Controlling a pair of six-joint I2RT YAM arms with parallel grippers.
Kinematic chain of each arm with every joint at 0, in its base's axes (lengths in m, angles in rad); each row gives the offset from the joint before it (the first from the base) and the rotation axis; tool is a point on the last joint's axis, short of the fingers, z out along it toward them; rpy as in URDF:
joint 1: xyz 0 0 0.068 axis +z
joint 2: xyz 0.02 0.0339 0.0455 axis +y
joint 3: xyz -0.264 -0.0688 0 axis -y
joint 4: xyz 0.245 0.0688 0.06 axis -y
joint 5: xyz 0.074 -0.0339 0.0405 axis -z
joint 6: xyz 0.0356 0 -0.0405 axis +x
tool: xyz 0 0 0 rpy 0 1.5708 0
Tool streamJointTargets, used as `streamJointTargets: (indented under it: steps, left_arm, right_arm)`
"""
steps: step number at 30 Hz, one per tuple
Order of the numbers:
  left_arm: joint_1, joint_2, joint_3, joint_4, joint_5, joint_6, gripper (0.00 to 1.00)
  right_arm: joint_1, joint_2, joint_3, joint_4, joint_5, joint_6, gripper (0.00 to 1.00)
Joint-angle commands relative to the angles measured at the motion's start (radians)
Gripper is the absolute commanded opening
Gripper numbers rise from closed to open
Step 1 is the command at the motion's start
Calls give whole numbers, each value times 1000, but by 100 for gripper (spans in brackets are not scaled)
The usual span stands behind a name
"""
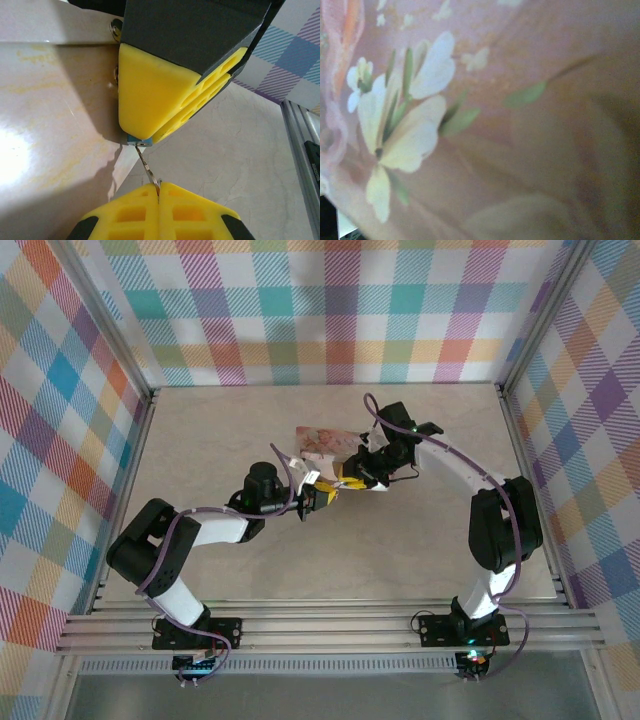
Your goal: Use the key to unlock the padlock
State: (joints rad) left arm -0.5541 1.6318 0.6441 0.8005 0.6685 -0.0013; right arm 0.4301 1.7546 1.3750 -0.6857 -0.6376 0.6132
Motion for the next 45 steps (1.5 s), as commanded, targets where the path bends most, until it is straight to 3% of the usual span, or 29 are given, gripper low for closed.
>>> streamJointTargets:
  steps: [1,45]
  left_arm:
    - [-4,-27,-4,88,-2,-9,0]
    - [2,108,22,198,-11,-59,0]
  right_arm:
    - [-6,-30,-3,1,-52,-17,0]
    - [-11,-61,-30,24,-159,4,0]
